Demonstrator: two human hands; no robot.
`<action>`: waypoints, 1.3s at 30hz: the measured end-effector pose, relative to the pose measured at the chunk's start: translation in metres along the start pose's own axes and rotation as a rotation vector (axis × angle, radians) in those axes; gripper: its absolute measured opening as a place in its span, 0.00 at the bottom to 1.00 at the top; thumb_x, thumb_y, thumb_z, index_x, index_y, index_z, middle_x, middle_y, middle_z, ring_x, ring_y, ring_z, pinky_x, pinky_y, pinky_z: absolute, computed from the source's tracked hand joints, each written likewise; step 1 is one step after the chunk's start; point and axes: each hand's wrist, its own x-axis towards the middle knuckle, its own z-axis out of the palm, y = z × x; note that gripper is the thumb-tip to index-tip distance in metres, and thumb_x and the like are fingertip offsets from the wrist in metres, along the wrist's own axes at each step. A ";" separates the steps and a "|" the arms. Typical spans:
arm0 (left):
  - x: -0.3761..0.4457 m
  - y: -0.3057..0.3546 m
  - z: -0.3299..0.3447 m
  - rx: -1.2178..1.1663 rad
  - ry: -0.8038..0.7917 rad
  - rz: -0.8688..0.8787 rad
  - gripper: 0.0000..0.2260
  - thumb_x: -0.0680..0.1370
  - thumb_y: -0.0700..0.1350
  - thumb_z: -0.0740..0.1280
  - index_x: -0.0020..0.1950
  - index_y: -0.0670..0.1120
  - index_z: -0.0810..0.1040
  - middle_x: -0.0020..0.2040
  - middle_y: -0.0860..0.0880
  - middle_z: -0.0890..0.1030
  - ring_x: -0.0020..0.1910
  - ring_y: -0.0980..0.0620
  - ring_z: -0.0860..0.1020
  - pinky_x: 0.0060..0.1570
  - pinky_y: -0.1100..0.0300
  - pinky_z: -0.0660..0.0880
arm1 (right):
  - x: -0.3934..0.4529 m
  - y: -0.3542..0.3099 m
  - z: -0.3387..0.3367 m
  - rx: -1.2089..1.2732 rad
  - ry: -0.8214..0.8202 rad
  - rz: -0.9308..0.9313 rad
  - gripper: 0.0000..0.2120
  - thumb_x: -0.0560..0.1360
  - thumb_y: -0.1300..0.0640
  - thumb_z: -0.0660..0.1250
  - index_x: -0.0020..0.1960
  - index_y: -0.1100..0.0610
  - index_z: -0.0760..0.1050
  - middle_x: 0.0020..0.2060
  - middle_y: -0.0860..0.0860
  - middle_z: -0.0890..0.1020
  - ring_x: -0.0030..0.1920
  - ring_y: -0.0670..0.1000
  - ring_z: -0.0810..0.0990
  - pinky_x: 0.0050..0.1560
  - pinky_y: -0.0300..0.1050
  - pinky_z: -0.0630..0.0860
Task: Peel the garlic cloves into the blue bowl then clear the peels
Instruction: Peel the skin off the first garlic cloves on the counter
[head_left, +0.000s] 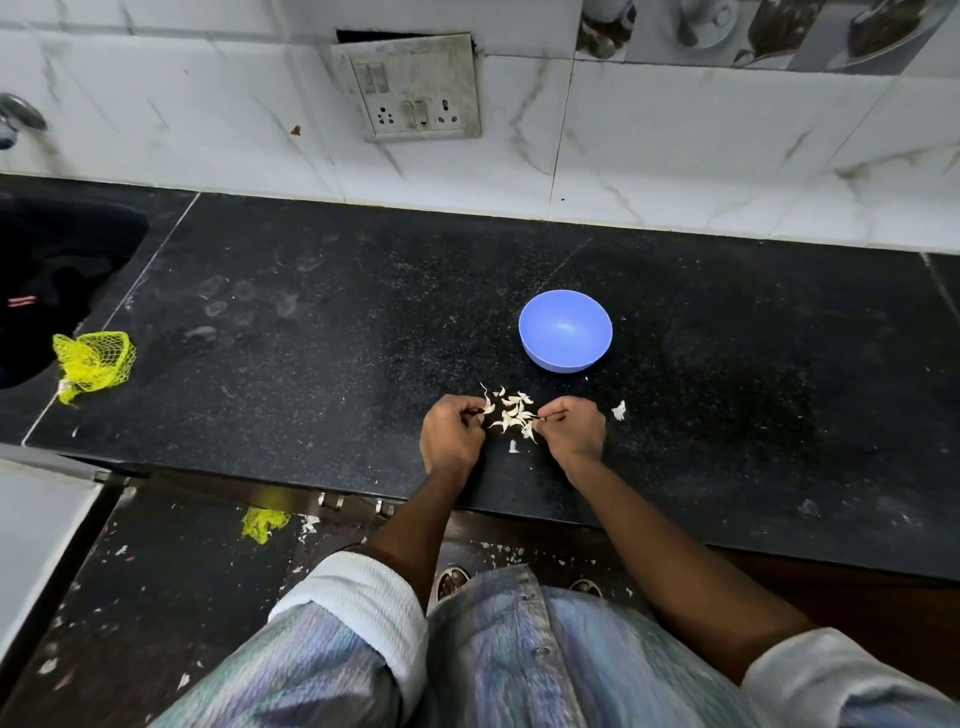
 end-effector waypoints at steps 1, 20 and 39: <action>0.000 -0.001 -0.001 0.006 -0.003 0.012 0.13 0.76 0.37 0.74 0.55 0.53 0.87 0.51 0.56 0.84 0.47 0.56 0.81 0.52 0.55 0.81 | -0.001 -0.001 0.003 -0.036 -0.035 -0.029 0.09 0.66 0.61 0.81 0.43 0.51 0.85 0.38 0.44 0.85 0.42 0.43 0.82 0.48 0.40 0.77; 0.015 0.009 0.000 0.448 -0.162 0.295 0.12 0.79 0.40 0.71 0.60 0.52 0.84 0.59 0.53 0.76 0.56 0.50 0.79 0.49 0.52 0.80 | 0.002 -0.006 0.024 -0.125 -0.075 -0.221 0.14 0.71 0.71 0.70 0.48 0.53 0.84 0.49 0.48 0.80 0.39 0.41 0.79 0.38 0.23 0.70; 0.026 0.010 0.009 0.726 -0.133 0.329 0.09 0.81 0.44 0.70 0.61 0.48 0.82 0.63 0.48 0.72 0.60 0.48 0.76 0.54 0.52 0.80 | 0.000 0.002 0.009 -0.068 -0.001 -0.235 0.10 0.75 0.64 0.72 0.45 0.49 0.83 0.47 0.43 0.79 0.41 0.43 0.79 0.46 0.41 0.79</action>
